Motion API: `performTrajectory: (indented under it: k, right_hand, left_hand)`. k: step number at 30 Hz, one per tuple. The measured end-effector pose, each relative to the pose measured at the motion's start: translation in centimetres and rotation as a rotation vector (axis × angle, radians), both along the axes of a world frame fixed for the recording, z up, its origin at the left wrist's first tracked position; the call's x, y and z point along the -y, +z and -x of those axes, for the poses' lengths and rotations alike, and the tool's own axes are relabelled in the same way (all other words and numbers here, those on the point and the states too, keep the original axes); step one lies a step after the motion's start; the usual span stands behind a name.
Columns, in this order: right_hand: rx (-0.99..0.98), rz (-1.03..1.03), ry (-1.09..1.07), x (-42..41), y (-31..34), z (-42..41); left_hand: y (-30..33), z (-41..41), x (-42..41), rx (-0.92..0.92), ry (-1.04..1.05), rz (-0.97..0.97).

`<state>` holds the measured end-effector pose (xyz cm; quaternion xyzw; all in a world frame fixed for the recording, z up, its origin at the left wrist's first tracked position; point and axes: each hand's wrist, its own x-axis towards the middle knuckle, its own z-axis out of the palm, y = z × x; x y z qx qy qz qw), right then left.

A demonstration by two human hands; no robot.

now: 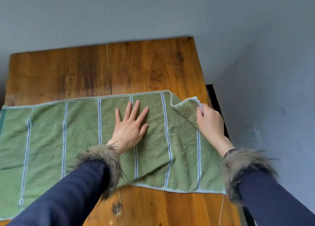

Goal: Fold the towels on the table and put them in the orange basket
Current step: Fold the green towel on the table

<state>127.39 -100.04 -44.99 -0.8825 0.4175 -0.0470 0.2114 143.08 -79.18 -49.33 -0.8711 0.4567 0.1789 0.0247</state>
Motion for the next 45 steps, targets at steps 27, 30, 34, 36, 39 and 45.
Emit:
performTrajectory:
  k: [27,30,34,36,39,45]
  right_hand:
    - [-0.346,0.070,0.735,-14.7,-3.1,10.5]
    - [-0.396,0.039,0.829,-13.9,-3.0,11.3]
    - [-0.432,-0.048,0.921,-12.9,-3.2,12.2]
    - [-0.444,-0.064,0.946,-12.6,-2.8,12.7]
    - [-0.454,-0.078,0.947,-12.5,-2.0,13.0]
    - [-0.404,0.023,0.800,-14.2,-1.9,11.5]
  left_hand:
    - [-0.2,6.5,-7.1,0.021,-0.049,-0.010]
    - [-0.3,5.7,-6.8,0.025,-0.048,-0.031]
    - [0.0,5.4,-6.8,-0.003,-0.046,-0.056]
    - [0.4,6.1,-7.1,-0.007,-0.033,-0.033]
    - [0.9,8.5,-8.5,0.016,-0.054,0.007]
    - [0.7,13.5,-12.0,-0.011,-0.004,-0.051]
